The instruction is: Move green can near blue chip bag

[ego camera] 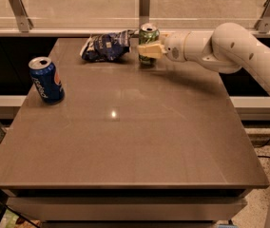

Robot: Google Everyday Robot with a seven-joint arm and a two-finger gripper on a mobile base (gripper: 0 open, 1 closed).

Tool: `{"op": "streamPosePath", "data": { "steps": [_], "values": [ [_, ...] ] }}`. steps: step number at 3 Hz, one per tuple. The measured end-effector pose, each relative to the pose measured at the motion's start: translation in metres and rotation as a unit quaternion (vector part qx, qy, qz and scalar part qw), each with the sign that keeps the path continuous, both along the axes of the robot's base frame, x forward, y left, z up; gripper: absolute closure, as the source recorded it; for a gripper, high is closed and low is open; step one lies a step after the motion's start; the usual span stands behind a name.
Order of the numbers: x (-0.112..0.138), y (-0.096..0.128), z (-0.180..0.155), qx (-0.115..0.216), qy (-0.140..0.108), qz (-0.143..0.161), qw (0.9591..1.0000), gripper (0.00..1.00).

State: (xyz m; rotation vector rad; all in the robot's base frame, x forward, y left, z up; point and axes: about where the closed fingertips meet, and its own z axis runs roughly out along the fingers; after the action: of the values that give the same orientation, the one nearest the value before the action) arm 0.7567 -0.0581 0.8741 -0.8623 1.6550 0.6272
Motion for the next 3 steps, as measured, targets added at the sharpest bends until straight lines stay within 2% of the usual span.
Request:
{"op": "streamPosePath", "data": {
  "steps": [1,3],
  "values": [
    [0.0,0.0032,-0.0006,0.0,0.001,0.002,1.0,0.83],
    [-0.0001,0.0094,-0.0017,0.001,0.002,0.007,1.0,0.36]
  ]
}}
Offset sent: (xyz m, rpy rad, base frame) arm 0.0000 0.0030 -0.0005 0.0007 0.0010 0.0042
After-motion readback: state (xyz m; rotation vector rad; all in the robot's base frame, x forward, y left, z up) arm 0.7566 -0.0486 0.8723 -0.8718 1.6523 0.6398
